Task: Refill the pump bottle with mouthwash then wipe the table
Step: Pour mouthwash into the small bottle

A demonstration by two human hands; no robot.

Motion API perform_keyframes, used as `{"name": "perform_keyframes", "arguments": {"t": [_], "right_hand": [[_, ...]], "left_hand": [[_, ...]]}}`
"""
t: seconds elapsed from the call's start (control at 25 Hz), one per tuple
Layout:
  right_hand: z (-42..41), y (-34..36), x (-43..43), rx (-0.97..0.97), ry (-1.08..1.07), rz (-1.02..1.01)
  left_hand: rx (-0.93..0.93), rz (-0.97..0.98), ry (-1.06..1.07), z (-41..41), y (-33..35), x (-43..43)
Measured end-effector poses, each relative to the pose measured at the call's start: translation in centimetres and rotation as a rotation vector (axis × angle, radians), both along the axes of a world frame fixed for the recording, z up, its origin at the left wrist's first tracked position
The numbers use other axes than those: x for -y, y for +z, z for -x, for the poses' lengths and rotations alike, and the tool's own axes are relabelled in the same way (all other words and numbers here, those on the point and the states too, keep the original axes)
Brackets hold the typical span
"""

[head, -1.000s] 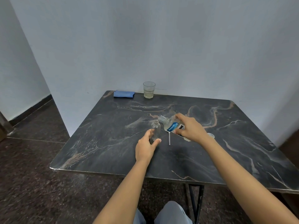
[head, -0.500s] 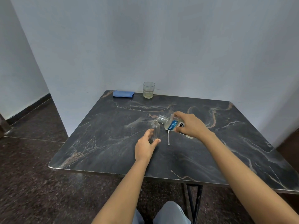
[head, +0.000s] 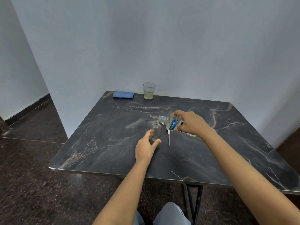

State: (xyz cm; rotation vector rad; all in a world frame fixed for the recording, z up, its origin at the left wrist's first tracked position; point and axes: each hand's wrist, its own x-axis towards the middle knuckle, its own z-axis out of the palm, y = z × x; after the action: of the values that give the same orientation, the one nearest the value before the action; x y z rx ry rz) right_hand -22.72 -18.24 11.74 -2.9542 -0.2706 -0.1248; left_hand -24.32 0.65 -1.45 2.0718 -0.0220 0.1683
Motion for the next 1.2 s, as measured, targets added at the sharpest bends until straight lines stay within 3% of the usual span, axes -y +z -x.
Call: {"name": "perform_keyframes", "arguments": {"t": [1.2], "right_hand": [[-0.12,0.0,-0.09,0.022,-0.014,0.069]], "left_hand": [[0.003,-0.013,-0.009,0.29,0.35,-0.08]]}}
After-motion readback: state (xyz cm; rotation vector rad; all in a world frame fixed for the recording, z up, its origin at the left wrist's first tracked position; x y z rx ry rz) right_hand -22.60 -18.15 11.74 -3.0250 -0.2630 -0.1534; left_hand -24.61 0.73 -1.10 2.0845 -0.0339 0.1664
